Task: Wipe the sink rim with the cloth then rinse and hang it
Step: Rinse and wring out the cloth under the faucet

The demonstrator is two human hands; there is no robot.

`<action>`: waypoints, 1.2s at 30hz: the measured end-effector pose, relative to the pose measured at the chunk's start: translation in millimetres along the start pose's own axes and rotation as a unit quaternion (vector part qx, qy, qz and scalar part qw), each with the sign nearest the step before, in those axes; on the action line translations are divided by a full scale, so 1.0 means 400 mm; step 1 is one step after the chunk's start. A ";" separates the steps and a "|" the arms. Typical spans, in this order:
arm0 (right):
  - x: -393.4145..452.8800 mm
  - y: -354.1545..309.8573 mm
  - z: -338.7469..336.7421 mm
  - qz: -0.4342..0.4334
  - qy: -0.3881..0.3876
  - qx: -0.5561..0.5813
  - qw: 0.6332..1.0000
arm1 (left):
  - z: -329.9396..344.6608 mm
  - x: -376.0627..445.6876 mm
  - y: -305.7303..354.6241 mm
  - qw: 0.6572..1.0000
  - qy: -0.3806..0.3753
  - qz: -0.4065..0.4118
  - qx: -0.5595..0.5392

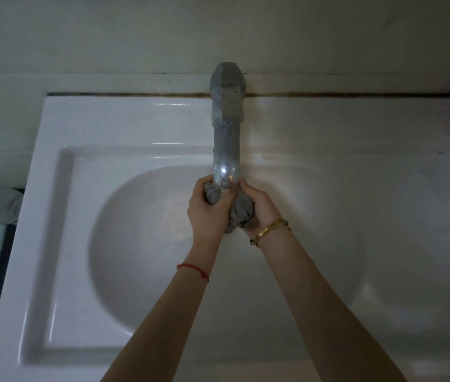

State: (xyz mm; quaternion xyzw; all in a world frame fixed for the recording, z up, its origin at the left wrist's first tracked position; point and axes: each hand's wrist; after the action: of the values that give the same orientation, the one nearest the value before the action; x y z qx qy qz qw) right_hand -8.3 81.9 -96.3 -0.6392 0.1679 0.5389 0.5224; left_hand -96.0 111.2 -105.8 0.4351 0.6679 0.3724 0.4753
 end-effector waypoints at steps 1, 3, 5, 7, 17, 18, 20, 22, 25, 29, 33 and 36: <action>0.001 -0.007 0.002 0.023 0.005 -0.003 1.000 | -0.005 -0.002 -0.004 0.998 0.002 0.059 0.014; 0.005 -0.014 0.018 0.072 0.028 -0.009 0.997 | -0.009 -0.007 -0.011 0.988 0.009 0.148 0.037; 0.000 -0.009 0.041 0.081 0.057 -0.019 0.995 | -0.005 -0.013 -0.005 0.982 0.004 0.181 0.046; 0.011 0.013 0.065 0.008 0.072 -0.032 0.997 | 0.012 -0.012 0.007 0.984 0.002 0.172 0.043; 0.029 0.068 0.094 -0.200 0.217 -0.157 0.943 | 0.037 0.023 0.028 0.997 0.053 -0.025 -0.055; 0.022 0.069 0.094 -0.203 0.220 -0.142 0.943 | 0.040 0.020 0.034 0.994 0.068 -0.059 -0.054; 0.025 0.085 0.081 -0.281 0.213 -0.140 0.925 | 0.044 0.032 0.042 0.982 0.078 -0.156 -0.078; 0.023 0.098 0.055 -0.419 0.180 -0.193 0.869 | 0.045 0.033 0.056 0.967 0.062 -0.244 -0.051; 0.031 0.097 0.017 -0.529 0.146 -0.254 0.797 | 0.035 0.030 0.056 0.914 0.081 -0.380 -0.117; 0.021 0.087 0.000 -0.437 0.113 -0.200 0.870 | 0.005 0.010 0.053 0.910 -0.007 -0.374 -0.182; 0.000 0.047 0.025 -0.151 0.035 -0.024 0.988 | -0.014 -0.017 0.041 0.978 0.001 -0.184 -0.093; -0.015 0.014 0.025 0.040 -0.024 0.002 0.999 | -0.020 -0.013 0.029 0.999 0.044 0.005 -0.015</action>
State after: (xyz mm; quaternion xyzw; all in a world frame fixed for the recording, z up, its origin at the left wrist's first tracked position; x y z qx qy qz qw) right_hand -19.9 86.0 -92.6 -0.6179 0.1814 0.5744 0.5054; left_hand -100.3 109.8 -91.5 0.4146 0.6803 0.4035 0.4499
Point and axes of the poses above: each hand's wrist, its own x-axis towards the middle knuckle, its own z-axis out of the palm, y = z × x, and after that the axes turned 15 degrees about y, right-handed
